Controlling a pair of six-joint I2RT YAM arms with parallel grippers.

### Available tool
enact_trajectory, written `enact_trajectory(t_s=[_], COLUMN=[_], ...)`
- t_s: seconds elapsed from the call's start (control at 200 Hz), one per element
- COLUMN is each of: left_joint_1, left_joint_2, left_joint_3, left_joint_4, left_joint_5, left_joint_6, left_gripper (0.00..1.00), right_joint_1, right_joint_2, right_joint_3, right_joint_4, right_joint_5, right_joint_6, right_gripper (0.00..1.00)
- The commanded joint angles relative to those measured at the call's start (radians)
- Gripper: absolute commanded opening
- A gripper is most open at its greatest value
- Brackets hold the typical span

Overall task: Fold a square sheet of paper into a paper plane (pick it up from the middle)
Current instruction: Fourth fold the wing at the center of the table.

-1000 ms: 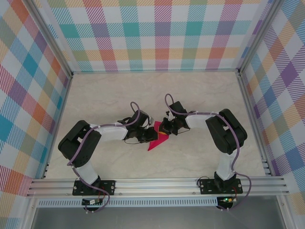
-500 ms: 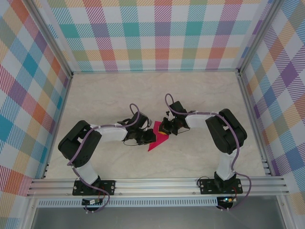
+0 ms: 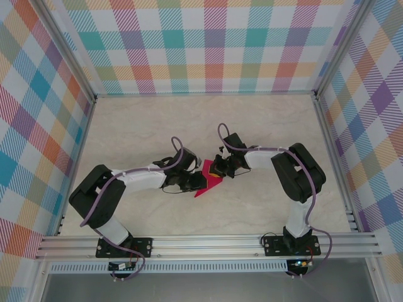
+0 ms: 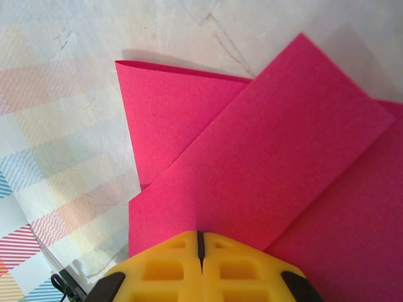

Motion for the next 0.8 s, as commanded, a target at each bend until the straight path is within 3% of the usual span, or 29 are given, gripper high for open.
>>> enact_trajectory(t_s=[0.0, 0.795], left_joint_1=[-0.006, -0.005], left_joint_2=[0.026, 0.068], left_joint_3=[-0.001, -0.038], left_joint_4=[-0.047, -0.075], left_joint_5=[-0.019, -0.048], left_joint_6=[-0.011, -0.029], left_gripper=[0.14, 0.11], right_joint_1=[0.007, 0.005], right_joint_2=[0.088, 0.101], right_joint_3=[-0.026, -0.019], right_joint_4=[-0.088, -0.096], right_joint_5=[0.126, 0.126], right_joint_6=[0.006, 0.007], right_gripper=[0.04, 0.04])
